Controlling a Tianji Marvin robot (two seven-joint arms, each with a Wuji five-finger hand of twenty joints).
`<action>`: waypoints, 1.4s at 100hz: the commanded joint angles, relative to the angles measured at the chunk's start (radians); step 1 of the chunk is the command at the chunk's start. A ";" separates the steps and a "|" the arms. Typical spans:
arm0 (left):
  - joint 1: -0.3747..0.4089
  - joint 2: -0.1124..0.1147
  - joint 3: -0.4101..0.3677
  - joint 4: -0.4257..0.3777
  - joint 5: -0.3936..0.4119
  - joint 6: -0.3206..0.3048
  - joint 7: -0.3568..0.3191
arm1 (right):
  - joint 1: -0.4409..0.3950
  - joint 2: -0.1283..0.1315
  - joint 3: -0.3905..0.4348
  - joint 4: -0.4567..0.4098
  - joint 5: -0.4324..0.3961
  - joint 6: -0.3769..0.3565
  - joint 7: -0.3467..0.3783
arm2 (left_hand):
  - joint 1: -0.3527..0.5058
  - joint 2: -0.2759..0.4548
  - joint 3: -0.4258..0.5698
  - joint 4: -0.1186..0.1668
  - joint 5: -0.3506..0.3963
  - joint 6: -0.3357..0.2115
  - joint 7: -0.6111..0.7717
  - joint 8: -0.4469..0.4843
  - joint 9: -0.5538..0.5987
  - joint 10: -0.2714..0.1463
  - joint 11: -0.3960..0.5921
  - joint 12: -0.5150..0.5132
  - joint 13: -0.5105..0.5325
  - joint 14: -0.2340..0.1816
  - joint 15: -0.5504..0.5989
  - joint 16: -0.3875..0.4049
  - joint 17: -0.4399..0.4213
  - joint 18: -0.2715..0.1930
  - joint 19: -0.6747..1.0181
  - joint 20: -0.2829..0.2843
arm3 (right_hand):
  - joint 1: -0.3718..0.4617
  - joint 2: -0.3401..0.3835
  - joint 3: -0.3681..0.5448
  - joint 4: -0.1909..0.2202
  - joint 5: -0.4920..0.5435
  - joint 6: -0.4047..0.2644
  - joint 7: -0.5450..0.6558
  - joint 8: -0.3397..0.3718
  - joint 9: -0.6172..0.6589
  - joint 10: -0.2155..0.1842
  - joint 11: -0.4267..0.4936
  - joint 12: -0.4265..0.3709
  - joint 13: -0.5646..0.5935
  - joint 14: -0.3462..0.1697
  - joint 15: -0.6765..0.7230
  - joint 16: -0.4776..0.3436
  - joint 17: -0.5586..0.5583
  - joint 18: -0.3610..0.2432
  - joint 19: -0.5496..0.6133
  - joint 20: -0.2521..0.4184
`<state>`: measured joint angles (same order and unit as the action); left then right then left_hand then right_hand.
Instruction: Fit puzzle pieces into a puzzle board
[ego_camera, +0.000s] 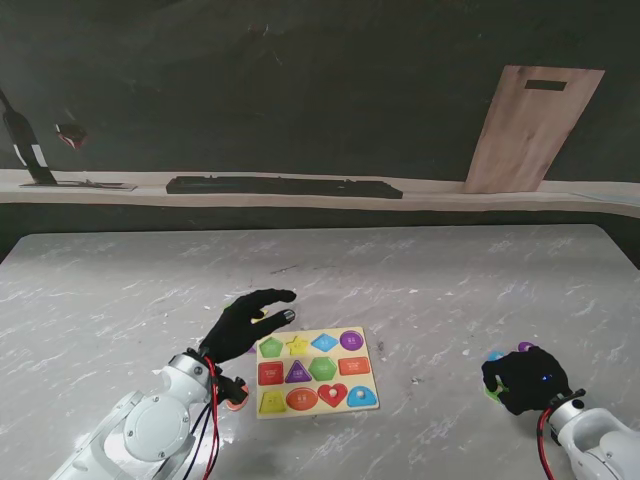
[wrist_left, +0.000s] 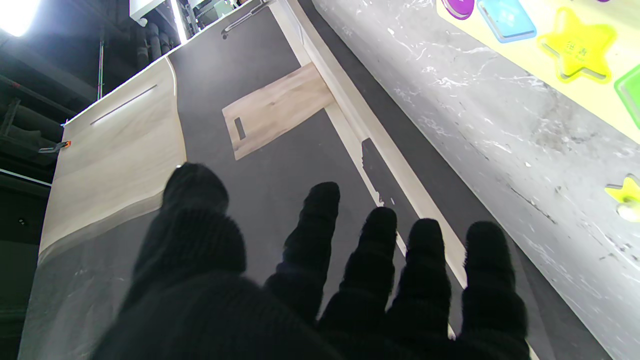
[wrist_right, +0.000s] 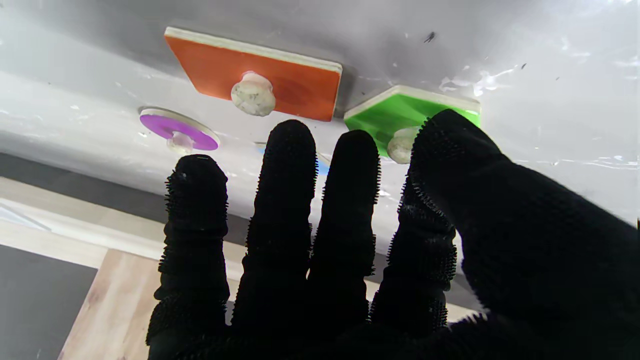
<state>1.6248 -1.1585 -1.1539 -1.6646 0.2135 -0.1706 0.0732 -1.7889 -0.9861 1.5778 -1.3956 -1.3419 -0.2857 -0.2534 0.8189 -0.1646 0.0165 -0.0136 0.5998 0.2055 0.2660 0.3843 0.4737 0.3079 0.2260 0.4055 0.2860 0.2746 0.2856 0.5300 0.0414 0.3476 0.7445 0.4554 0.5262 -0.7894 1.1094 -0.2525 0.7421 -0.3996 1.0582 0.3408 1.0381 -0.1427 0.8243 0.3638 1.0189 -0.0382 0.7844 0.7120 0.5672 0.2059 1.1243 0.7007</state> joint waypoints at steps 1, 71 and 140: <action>0.002 0.000 0.002 -0.003 -0.002 0.003 -0.001 | -0.016 -0.007 -0.004 0.005 0.002 -0.006 0.022 | 0.006 0.026 -0.029 -0.012 0.015 -0.030 -0.011 -0.004 0.003 -0.017 -0.008 -0.009 0.026 -0.020 -0.018 0.005 -0.011 0.007 0.002 0.012 | 0.052 0.005 -0.005 -0.016 0.071 -0.014 0.010 -0.044 0.057 -0.001 -0.021 -0.017 0.045 0.000 -0.023 -0.018 0.014 -0.002 0.028 0.001; 0.008 0.000 -0.001 -0.011 0.002 0.003 0.004 | -0.005 -0.028 -0.027 -0.007 0.135 -0.078 0.068 | 0.007 0.026 -0.029 -0.012 0.016 -0.029 -0.012 -0.005 0.001 -0.015 -0.009 -0.010 0.026 -0.019 -0.019 0.005 -0.013 0.008 0.002 0.012 | 0.046 -0.045 0.028 -0.006 0.110 0.013 0.020 -0.098 0.120 0.020 -0.065 -0.032 0.074 0.008 -0.038 -0.032 0.028 0.001 0.042 0.000; 0.013 0.000 -0.006 -0.018 0.004 0.005 0.005 | 0.024 -0.038 -0.119 -0.025 0.228 -0.137 0.118 | 0.006 0.025 -0.029 -0.012 0.017 -0.029 -0.010 -0.004 0.003 -0.016 -0.008 -0.009 0.026 -0.018 -0.019 0.005 -0.011 0.008 0.002 0.012 | 0.054 0.018 -0.004 -0.005 0.019 0.043 -0.012 -0.088 0.032 0.044 -0.090 -0.019 0.023 0.027 -0.044 -0.028 -0.001 0.003 0.044 0.005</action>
<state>1.6326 -1.1585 -1.1580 -1.6758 0.2173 -0.1668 0.0773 -1.7565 -1.0102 1.4781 -1.4272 -1.1136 -0.4099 -0.1513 0.8189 -0.1645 0.0165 -0.0136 0.5998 0.2055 0.2661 0.3843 0.4737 0.3079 0.2260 0.4054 0.2859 0.2746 0.2856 0.5300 0.0414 0.3476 0.7445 0.4554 0.5461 -0.7781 1.1077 -0.2503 0.7888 -0.3650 1.0640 0.2526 1.1366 -0.0999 0.8380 0.3922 1.0676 -0.0154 0.7486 0.6818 0.5767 0.2058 1.1377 0.7007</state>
